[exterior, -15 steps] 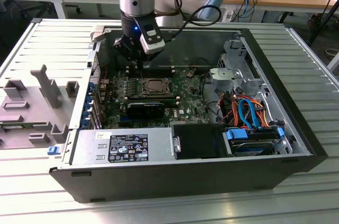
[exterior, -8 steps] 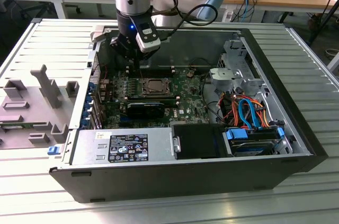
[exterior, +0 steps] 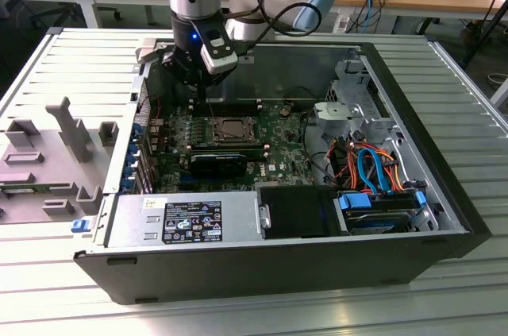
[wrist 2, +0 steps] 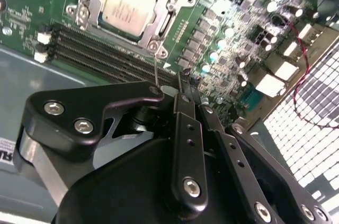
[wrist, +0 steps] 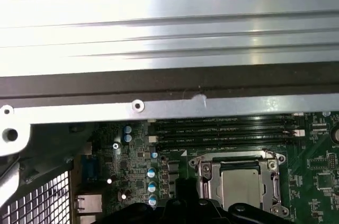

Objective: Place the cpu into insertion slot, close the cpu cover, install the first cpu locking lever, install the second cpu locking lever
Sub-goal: 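Install the first cpu locking lever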

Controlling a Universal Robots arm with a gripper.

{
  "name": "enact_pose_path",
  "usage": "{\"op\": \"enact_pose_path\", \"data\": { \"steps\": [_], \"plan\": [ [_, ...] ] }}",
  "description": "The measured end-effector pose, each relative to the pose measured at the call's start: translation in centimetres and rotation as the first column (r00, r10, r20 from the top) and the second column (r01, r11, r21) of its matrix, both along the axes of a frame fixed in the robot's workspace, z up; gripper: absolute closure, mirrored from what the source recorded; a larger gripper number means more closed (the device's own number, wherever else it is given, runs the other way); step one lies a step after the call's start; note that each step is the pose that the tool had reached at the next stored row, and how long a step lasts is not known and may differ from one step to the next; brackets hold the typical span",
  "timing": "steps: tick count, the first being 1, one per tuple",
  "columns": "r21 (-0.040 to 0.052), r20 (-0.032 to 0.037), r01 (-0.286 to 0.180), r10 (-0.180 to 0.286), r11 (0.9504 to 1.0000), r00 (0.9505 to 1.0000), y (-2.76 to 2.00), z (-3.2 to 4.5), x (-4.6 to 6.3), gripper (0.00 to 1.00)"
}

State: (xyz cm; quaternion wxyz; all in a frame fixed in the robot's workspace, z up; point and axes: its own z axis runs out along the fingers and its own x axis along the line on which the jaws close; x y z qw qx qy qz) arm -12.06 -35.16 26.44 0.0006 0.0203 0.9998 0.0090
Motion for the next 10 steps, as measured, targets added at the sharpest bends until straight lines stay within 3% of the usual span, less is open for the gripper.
{"op": "enact_pose_path", "data": {
  "steps": [6,10],
  "plan": [
    [-0.0004,0.0,-0.023,0.023,0.9997,0.9997,0.58,-0.06,-0.5,0.89],
    [-0.0003,0.0001,-0.049,0.049,0.9988,0.9988,1.33,-0.08,-0.5,0.89]
  ]
}}
